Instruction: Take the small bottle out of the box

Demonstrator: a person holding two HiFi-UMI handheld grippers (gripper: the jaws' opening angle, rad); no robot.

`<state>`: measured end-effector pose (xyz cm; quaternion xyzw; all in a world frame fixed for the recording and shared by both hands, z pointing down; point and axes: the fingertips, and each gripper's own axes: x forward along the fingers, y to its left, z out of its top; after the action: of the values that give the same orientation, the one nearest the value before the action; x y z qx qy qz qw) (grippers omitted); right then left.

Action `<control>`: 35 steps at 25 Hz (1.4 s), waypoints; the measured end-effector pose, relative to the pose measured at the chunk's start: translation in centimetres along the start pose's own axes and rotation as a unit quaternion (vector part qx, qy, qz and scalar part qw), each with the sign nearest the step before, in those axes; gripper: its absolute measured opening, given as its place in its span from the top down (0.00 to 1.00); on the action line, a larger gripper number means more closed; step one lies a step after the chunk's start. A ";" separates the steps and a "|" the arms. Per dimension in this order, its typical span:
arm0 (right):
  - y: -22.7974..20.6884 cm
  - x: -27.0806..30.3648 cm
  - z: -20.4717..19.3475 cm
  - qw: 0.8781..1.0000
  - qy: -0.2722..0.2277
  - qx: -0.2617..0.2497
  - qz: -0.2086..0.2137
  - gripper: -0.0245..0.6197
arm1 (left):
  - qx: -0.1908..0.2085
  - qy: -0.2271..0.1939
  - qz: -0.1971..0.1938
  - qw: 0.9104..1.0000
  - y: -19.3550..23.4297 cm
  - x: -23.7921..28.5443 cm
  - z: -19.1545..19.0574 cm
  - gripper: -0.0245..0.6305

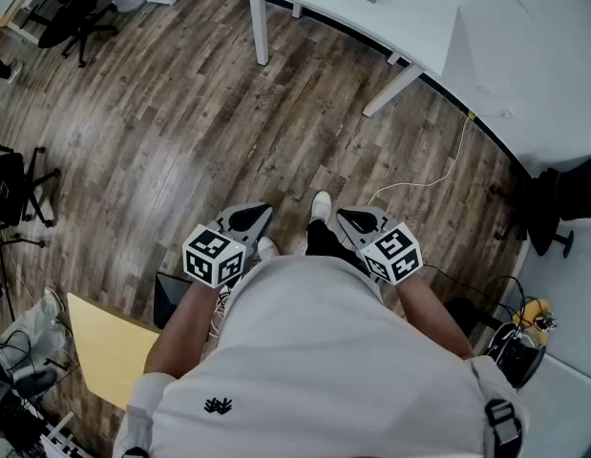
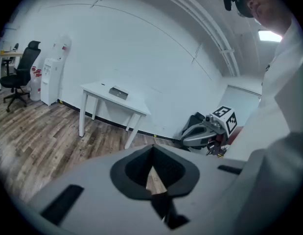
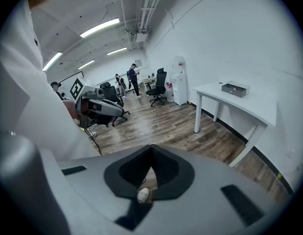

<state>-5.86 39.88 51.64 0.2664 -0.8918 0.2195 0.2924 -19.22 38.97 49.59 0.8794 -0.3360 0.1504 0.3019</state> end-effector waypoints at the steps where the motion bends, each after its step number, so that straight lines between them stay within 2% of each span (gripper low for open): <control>1: -0.5 0.3 0.6 1.000 -0.003 -0.005 0.005 0.95 | -0.001 0.000 0.006 1.000 0.3 0.3 0.4 0.95; 6: -4.5 0.4 3.0 0.999 -0.017 -0.025 0.014 0.95 | -0.002 -0.002 0.022 1.000 0.8 3.1 3.3 0.95; 14: -12.8 -0.4 4.6 0.999 -0.033 -0.011 0.020 0.95 | 0.033 0.003 0.027 0.999 1.2 10.6 10.5 0.95; 19: -16.9 -1.4 4.1 0.999 -0.034 0.007 0.031 0.95 | 0.050 0.020 0.007 0.999 0.1 15.9 12.6 0.95; 24: -20.3 -1.1 4.7 0.998 -0.049 0.039 0.012 0.95 | 0.061 0.032 -0.018 0.997 0.2 19.5 15.0 0.95; 30: -24.3 1.0 7.2 0.996 -0.049 0.072 -0.024 0.95 | 0.063 0.043 -0.051 0.996 4.6 23.1 18.1 0.95; 35: -27.3 2.4 11.5 0.992 -0.060 0.090 -0.068 0.95 | 0.076 0.054 -0.088 0.992 8.6 25.6 21.8 0.95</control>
<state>4.29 11.96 51.16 0.3643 -0.8643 0.2617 0.2276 -5.05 7.32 48.40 0.9165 -0.2282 0.1957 0.2638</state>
